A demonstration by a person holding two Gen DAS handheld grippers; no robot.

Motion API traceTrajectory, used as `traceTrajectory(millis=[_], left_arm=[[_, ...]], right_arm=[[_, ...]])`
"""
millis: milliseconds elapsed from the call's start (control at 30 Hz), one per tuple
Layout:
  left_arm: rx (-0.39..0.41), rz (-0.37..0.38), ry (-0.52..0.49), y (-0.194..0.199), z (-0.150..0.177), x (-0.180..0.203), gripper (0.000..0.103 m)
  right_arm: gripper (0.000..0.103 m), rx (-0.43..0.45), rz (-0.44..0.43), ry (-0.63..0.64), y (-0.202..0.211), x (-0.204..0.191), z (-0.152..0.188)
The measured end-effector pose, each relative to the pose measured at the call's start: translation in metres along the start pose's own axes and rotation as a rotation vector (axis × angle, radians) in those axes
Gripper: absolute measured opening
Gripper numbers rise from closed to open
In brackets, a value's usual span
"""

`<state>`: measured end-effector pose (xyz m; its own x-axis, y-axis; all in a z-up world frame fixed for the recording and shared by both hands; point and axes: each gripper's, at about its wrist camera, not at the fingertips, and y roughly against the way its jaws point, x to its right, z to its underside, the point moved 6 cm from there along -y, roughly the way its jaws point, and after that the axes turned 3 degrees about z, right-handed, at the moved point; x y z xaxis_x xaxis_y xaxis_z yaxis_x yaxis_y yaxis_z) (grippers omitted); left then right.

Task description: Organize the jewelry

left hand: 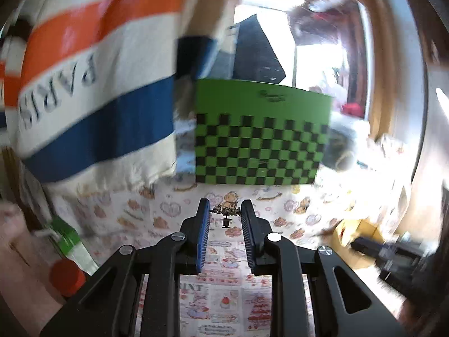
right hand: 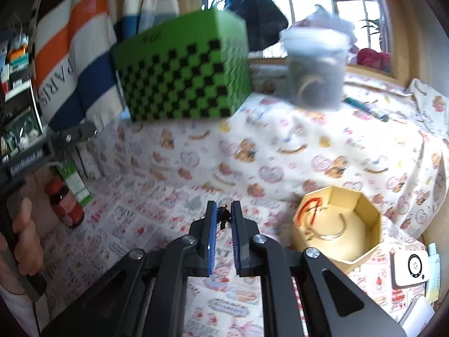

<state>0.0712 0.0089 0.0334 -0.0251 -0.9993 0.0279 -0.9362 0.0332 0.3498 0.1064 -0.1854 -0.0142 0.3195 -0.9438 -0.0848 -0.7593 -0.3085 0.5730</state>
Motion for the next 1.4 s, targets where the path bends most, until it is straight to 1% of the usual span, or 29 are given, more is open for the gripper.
traceTrajectory(millis=[67, 167, 267, 333, 367, 467, 500, 533, 600, 733, 767, 800, 833, 867, 900, 967, 1033, 1100, 1167, 1233, 1400], left_arm=[[0.011, 0.017, -0.046, 0.003, 0.003, 0.016, 0.021], [-0.02, 0.054, -0.054, 0.001, 0.009, 0.031, 0.021], [-0.012, 0.046, -0.086, 0.004, 0.01, 0.042, 0.021], [-0.008, 0.061, -0.097, 0.007, 0.011, 0.049, 0.021], [-0.022, 0.095, -0.082, 0.008, 0.01, 0.053, 0.021], [-0.124, 0.268, -0.005, -0.002, 0.006, 0.069, 0.021], [-0.148, 0.302, 0.016, -0.006, 0.003, 0.076, 0.021], [-0.156, 0.313, 0.017, -0.009, 0.0, 0.083, 0.021], [-0.173, 0.31, -0.02, -0.019, -0.007, 0.1, 0.021], [-0.237, 0.349, -0.021, -0.045, -0.009, 0.131, 0.021], [-0.265, 0.354, -0.026, -0.054, -0.005, 0.141, 0.021], [-0.296, 0.357, -0.037, -0.063, 0.0, 0.149, 0.021], [-0.341, 0.349, -0.049, -0.074, 0.006, 0.155, 0.021], [-0.375, 0.339, -0.041, -0.081, 0.012, 0.16, 0.021], [-0.398, 0.345, -0.024, -0.087, 0.017, 0.166, 0.021], [-0.443, 0.369, -0.03, -0.098, 0.026, 0.18, 0.021], [-0.467, 0.378, -0.045, -0.106, 0.032, 0.191, 0.021], [-0.497, 0.401, -0.027, -0.116, 0.036, 0.2, 0.021], [-0.511, 0.411, -0.015, -0.127, 0.039, 0.207, 0.021], [-0.528, 0.397, -0.021, -0.138, 0.044, 0.214, 0.021], [-0.563, 0.422, -0.028, -0.16, 0.056, 0.231, 0.021]], right_arm=[[0.009, 0.011, -0.009, -0.035, 0.004, 0.007, -0.005], [0.009, 0.036, 0.002, -0.04, 0.013, 0.014, -0.01], [0.009, 0.052, 0.007, -0.057, 0.016, 0.017, -0.012], [0.009, 0.06, 0.006, -0.088, 0.019, 0.026, -0.015], [0.009, 0.068, 0.016, -0.1, 0.021, 0.031, -0.016], [0.009, 0.093, 0.056, -0.11, 0.025, 0.044, -0.022], [0.009, 0.096, 0.062, -0.124, 0.026, 0.05, -0.023], [0.009, 0.096, 0.06, -0.141, 0.027, 0.056, -0.024], [0.009, 0.094, 0.055, -0.191, 0.027, 0.071, -0.025], [0.009, 0.078, 0.135, -0.221, 0.021, 0.101, -0.021], [0.009, 0.072, 0.158, -0.233, 0.019, 0.108, -0.019], [0.009, 0.05, 0.157, -0.262, 0.014, 0.117, -0.016], [0.009, 0.032, 0.138, -0.282, 0.01, 0.122, -0.013], [0.009, 0.013, 0.123, -0.304, 0.005, 0.127, -0.011], [0.009, -0.002, 0.134, -0.32, 0.0, 0.133, -0.008], [0.009, -0.026, 0.146, -0.334, -0.006, 0.141, -0.004], [0.009, -0.061, 0.13, -0.363, -0.013, 0.147, 0.001], [0.009, -0.092, 0.124, -0.391, -0.019, 0.151, 0.005], [0.009, -0.108, 0.174, -0.396, -0.022, 0.157, 0.01], [0.009, -0.13, 0.19, -0.386, -0.028, 0.159, 0.015], [0.009, -0.127, 0.185, -0.416, -0.028, 0.169, 0.017]])
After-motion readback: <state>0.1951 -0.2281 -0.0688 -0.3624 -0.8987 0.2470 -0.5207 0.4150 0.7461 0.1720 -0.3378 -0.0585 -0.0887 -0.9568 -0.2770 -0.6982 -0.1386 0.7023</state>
